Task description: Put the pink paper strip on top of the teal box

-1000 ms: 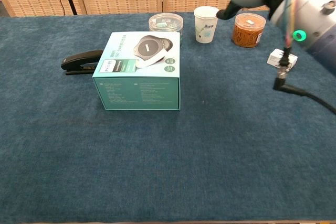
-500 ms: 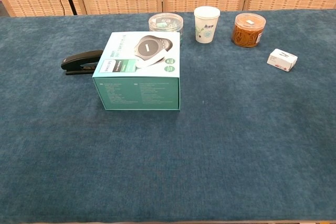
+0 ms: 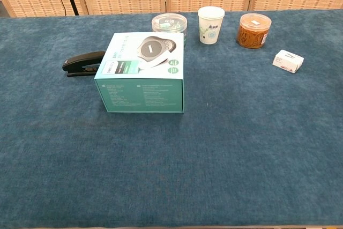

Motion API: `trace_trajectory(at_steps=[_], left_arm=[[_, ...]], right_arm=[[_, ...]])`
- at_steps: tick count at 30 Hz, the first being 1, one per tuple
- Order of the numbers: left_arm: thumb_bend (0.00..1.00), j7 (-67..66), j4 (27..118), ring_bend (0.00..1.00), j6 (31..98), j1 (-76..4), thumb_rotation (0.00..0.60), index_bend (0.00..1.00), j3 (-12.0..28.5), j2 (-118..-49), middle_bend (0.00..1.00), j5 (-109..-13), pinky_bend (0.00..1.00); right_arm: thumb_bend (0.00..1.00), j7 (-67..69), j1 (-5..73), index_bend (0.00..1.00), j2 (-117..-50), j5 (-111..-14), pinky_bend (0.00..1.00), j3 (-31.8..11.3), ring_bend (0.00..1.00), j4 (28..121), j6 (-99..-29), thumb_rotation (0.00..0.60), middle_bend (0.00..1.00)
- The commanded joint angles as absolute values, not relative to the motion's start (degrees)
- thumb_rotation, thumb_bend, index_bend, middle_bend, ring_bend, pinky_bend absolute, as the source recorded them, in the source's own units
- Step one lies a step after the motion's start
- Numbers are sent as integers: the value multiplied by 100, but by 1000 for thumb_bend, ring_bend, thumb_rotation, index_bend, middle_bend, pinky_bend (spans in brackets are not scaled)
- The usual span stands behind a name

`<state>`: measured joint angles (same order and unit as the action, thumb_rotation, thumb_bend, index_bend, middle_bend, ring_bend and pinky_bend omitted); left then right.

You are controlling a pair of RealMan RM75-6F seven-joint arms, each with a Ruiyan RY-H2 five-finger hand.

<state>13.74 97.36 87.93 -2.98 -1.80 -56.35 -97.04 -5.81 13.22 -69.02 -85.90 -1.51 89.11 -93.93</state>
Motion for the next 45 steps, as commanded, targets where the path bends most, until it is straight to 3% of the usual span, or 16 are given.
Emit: trace_trajectory(at_steps=[1,9,15,18,20,23,26,29,40,42,45], left_arm=[[0,785,10090,0,8458,-537,600,0,-202,-5509,0,-9924,0],[0,16,10566,0,8036,-911,600,0,-127,-5528,0,-10165,0],[0,-392,10693,30,7786,-1301,600,0,204,-5847,22,-10056,40],[0,-437,10637,284,7818,-1498,600,0,406,-6055,298,-10102,259],[0,-550,10584,489,7776,-1665,600,7,544,-6206,558,-10115,457],[0,-801,10594,699,7619,-1835,600,73,660,-6333,801,-10013,676],[0,-1003,10783,823,7281,-2017,600,132,713,-6323,937,-9776,798],[0,-1189,11050,880,6946,-2166,600,184,749,-6220,995,-9492,850],[0,-1740,11998,962,5832,-2756,598,228,912,-5968,1000,-7974,920],[0,-1952,12087,962,5737,-2863,571,229,943,-5989,1000,-7671,921],[0,-2275,12103,952,5721,-3072,483,263,1042,-6177,1000,-7279,921]], right_arm=[[0,-110,1181,17,-6925,-8543,0,-80,0,8386,-9205,600,0],[0,110,1123,21,-6949,-8675,0,-149,0,8261,-9143,600,0],[0,352,1060,24,-6878,-8574,0,-303,0,8317,-9107,600,0],[0,401,1032,26,-6862,-8562,0,-343,0,8338,-9082,600,0],[0,403,1012,29,-6862,-8568,0,-374,0,8352,-9084,600,0],[0,400,992,31,-6864,-8584,0,-397,0,8378,-9079,600,0],[0,396,975,33,-6870,-8603,0,-416,0,8406,-9062,600,0],[0,382,962,34,-6875,-8627,0,-427,0,8419,-9046,600,0],[0,414,915,39,-6867,-8648,0,-501,0,8462,-8998,600,0],[0,428,909,39,-6862,-8650,0,-512,0,8464,-8987,600,0],[0,450,899,39,-6859,-8658,0,-529,0,8466,-8973,600,0]])
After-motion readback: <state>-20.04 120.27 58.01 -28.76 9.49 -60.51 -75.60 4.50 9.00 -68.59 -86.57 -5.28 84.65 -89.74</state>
